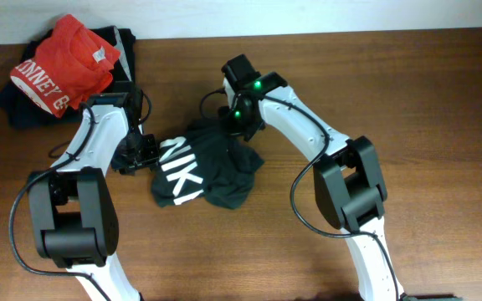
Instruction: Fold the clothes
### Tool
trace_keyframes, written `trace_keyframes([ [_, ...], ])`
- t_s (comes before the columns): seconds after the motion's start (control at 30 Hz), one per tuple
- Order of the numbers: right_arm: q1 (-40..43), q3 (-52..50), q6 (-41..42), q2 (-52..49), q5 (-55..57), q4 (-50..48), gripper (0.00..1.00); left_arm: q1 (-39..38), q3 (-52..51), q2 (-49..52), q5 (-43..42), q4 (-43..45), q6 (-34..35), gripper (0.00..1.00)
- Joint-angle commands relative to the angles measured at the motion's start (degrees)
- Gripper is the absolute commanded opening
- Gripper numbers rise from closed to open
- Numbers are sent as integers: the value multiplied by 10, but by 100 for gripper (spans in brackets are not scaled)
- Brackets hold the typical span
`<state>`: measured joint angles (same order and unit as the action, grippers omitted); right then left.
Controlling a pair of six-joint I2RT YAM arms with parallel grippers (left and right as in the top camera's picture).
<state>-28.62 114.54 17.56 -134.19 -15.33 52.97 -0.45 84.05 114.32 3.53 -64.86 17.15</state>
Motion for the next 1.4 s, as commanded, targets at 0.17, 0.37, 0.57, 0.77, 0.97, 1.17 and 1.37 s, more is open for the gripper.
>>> trace_keyframes([
  [0.17,40,143,-25,25,76,197,79,4,18,-16,8,-9,-1,30],
  [0.37,43,333,-25,25,87,375,88,3,48,-87,-60,-51,-40,29],
  [0.57,62,374,-3,31,197,444,98,3,4,-102,-141,-65,-57,99],
  [0.77,219,374,-3,31,246,444,99,12,-138,-102,-263,90,-130,99],
  [0.97,308,374,-3,31,224,443,99,42,-166,-102,-288,122,-178,99],
  [1.17,332,374,-3,31,224,442,99,88,-166,-81,-327,154,-181,99],
  [1.37,332,374,-3,31,224,441,99,87,-166,23,-463,160,-234,99],
])
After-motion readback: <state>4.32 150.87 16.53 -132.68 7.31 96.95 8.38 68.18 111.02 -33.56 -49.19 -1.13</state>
